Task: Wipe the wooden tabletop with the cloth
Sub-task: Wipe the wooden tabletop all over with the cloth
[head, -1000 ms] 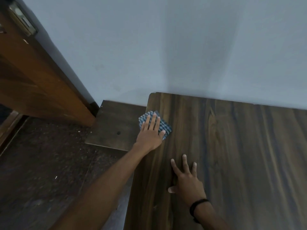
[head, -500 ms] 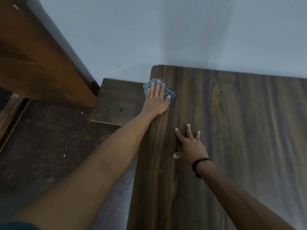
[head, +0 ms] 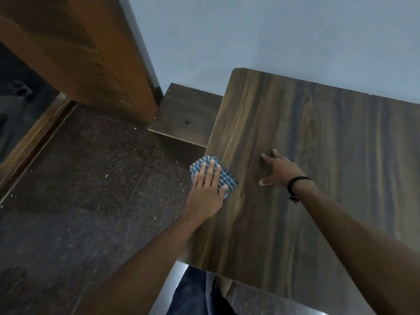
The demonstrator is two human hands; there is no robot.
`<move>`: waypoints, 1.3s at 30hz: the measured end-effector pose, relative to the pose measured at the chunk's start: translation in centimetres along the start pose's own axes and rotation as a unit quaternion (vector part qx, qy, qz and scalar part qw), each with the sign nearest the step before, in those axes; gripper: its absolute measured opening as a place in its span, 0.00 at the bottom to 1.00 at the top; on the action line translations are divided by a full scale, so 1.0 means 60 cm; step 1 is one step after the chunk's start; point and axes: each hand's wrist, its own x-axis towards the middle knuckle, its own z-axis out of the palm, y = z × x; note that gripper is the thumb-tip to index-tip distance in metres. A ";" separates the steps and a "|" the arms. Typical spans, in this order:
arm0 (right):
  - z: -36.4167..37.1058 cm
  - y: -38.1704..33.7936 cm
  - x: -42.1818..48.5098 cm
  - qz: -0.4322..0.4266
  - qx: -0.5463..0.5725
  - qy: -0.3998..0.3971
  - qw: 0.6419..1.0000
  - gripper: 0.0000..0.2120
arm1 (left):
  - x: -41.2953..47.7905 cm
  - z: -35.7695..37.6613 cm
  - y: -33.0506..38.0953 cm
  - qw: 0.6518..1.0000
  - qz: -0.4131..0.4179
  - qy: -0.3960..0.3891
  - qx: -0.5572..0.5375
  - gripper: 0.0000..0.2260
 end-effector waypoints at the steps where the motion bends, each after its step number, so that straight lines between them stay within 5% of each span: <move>1: 0.013 0.006 -0.009 0.003 -0.015 -0.004 1.000 0.53 | -0.028 0.006 -0.002 1.000 -0.003 -0.007 0.001 0.31; 13: 0.041 0.005 -0.034 0.021 -0.063 0.051 0.996 0.54 | 0.071 -0.033 0.028 0.998 -0.022 -0.050 -0.017 0.30; 20: 0.076 -0.003 -0.076 0.031 -0.051 0.079 0.995 0.43 | -0.205 0.068 -0.003 1.000 0.003 -0.008 -0.020 0.30; 26: 0.115 0.012 -0.135 0.056 -0.071 0.033 0.995 0.50 | -0.335 0.111 -0.009 0.999 -0.032 0.000 -0.020 0.30; 39: 0.145 0.075 -0.195 0.100 -0.074 0.015 0.992 0.55 | -0.171 0.060 0.036 1.000 -0.007 0.013 -0.008 0.30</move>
